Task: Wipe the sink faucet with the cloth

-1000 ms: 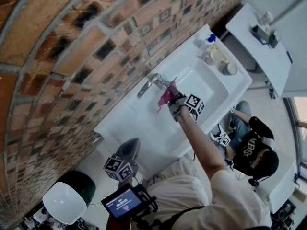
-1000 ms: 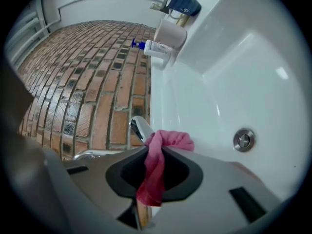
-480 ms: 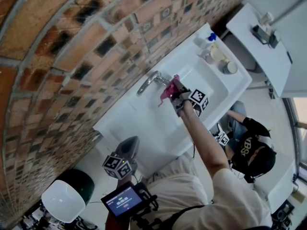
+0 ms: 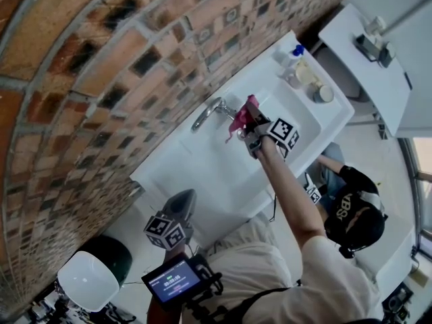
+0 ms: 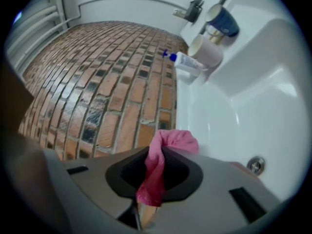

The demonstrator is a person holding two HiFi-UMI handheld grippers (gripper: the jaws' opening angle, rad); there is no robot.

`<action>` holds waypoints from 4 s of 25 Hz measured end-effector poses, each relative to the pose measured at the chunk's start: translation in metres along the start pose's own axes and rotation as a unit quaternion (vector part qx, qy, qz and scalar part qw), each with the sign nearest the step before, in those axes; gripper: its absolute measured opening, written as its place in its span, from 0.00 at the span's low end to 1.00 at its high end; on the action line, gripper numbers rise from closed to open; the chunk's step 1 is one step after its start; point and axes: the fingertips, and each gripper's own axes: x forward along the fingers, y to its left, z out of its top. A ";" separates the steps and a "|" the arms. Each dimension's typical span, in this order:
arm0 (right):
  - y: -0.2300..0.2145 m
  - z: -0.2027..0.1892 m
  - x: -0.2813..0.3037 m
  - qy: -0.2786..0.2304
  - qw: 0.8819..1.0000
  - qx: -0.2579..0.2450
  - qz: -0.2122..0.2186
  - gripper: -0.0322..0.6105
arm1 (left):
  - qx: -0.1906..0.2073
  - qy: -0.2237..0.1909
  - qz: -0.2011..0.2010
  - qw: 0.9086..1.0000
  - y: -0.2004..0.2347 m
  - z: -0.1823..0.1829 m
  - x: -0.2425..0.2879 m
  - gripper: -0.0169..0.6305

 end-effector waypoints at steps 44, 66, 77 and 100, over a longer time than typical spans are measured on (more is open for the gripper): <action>0.007 -0.088 0.054 0.236 0.499 -0.806 -0.211 0.15 | -0.020 -0.029 0.021 0.999 0.005 -0.004 -0.018 0.03; -0.069 -0.036 0.102 0.528 0.721 -0.415 -0.169 0.14 | -0.041 -0.031 0.033 0.998 0.009 -0.015 -0.022 0.03; -0.123 -0.024 0.099 0.477 0.833 -0.226 -0.165 0.14 | -0.056 -0.025 0.050 0.997 0.013 -0.026 -0.027 0.03; -0.089 0.024 -0.085 0.139 0.920 -0.327 -0.166 0.13 | -0.015 -0.037 0.016 0.999 -0.023 -0.046 -0.050 0.03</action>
